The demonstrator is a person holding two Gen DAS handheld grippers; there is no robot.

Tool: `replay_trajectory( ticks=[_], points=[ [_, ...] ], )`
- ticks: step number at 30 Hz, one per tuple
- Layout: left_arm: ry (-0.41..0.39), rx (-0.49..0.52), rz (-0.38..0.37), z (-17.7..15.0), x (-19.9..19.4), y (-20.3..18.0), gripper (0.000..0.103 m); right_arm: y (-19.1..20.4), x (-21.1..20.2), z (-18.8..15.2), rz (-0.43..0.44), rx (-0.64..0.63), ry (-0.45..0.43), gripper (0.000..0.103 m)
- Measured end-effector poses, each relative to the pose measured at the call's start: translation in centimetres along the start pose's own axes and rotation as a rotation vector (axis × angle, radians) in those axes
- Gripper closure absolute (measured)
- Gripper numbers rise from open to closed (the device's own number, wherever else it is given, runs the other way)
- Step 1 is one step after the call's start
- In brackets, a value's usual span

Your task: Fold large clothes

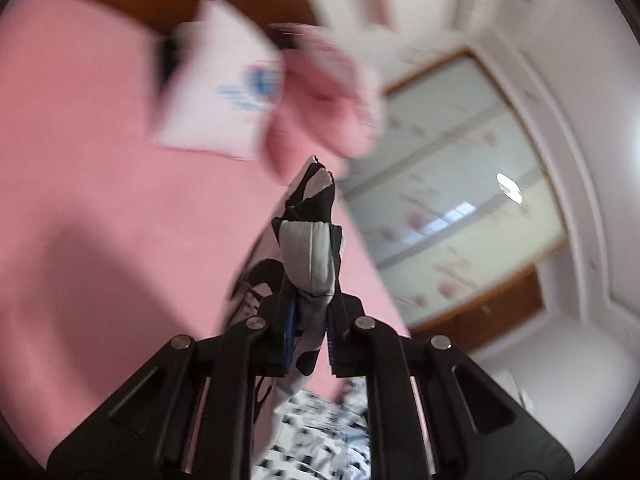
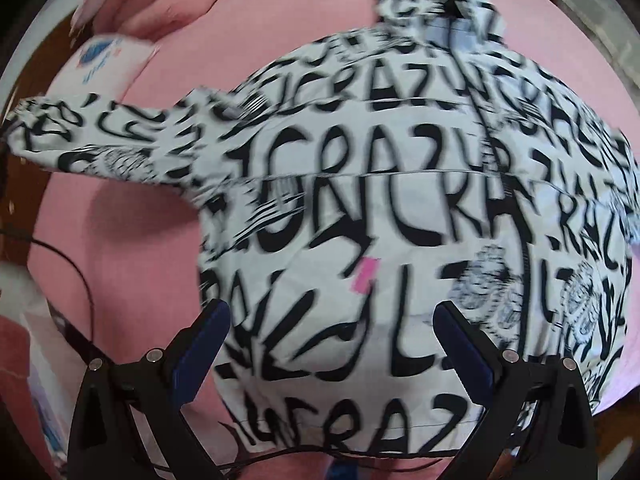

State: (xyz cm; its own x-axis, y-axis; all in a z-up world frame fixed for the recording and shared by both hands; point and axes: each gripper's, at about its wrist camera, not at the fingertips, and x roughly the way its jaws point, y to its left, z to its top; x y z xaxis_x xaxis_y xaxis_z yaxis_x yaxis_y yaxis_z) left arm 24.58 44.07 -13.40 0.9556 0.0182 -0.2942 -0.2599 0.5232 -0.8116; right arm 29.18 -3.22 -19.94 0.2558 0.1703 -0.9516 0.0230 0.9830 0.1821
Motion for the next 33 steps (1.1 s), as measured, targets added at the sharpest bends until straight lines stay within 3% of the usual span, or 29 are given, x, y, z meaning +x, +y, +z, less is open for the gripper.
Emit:
replay_trajectory(
  ticks=[5, 9, 12, 16, 18, 21, 24, 26, 27, 29, 30, 31, 33],
  points=[
    [0.090, 0.174, -0.107, -7.9, 4.6, -12.8, 0.094, -6.6, -2.5, 0.9, 0.002, 0.043, -0.042, 0.000],
    [0.189, 0.203, -0.169, -15.6, 8.1, -20.0, 0.094, -13.5, -5.2, 2.1, -0.018, 0.074, -0.102, 0.000],
    [0.259, 0.267, -0.133, -22.6, 11.8, -24.2, 0.094, -18.0, -6.6, 2.8, -0.031, 0.120, -0.124, 0.000],
    [0.324, 0.372, -0.074, -32.8, 14.0, -27.4, 0.094, -24.4, -7.6, 3.5, -0.049, 0.202, -0.153, 0.000],
    [0.400, 0.476, -0.025, -38.3, 16.5, -28.3, 0.094, -26.6, -7.4, 3.9, -0.033, 0.233, -0.150, 0.000],
    [0.494, 0.617, 0.019, -46.8, 16.2, -29.3, 0.093, -28.9, -7.3, 4.4, -0.020, 0.250, -0.151, 0.000],
    [0.663, 0.738, 0.109, -53.4, 17.7, -28.8, 0.088, -30.3, -6.7, 5.4, -0.001, 0.270, -0.149, 0.000],
    [0.797, 0.751, 0.172, -55.3, 18.0, -27.1, 0.085, -30.6, -5.9, 5.9, 0.011, 0.276, -0.140, 0.000],
    [0.822, 0.740, 0.199, -55.9, 17.6, -26.1, 0.084, -31.0, -5.4, 6.6, 0.023, 0.277, -0.120, 0.000],
    [0.821, 0.716, 0.211, -54.0, 15.4, -24.0, 0.080, -31.2, -4.2, 7.3, 0.049, 0.275, -0.077, 0.000],
    [0.814, 0.702, 0.218, -53.8, 14.8, -23.7, 0.069, -31.4, -3.6, 7.9, 0.078, 0.278, -0.050, 0.000],
    [0.809, 0.695, 0.225, -53.1, 14.8, -23.3, 0.051, -31.4, -2.9, 8.4, 0.102, 0.280, -0.029, 0.000],
    [0.766, 0.678, 0.258, -50.9, 13.4, -22.8, 0.035, -31.0, -1.8, 9.3, 0.155, 0.274, -0.004, 0.002]
  ],
)
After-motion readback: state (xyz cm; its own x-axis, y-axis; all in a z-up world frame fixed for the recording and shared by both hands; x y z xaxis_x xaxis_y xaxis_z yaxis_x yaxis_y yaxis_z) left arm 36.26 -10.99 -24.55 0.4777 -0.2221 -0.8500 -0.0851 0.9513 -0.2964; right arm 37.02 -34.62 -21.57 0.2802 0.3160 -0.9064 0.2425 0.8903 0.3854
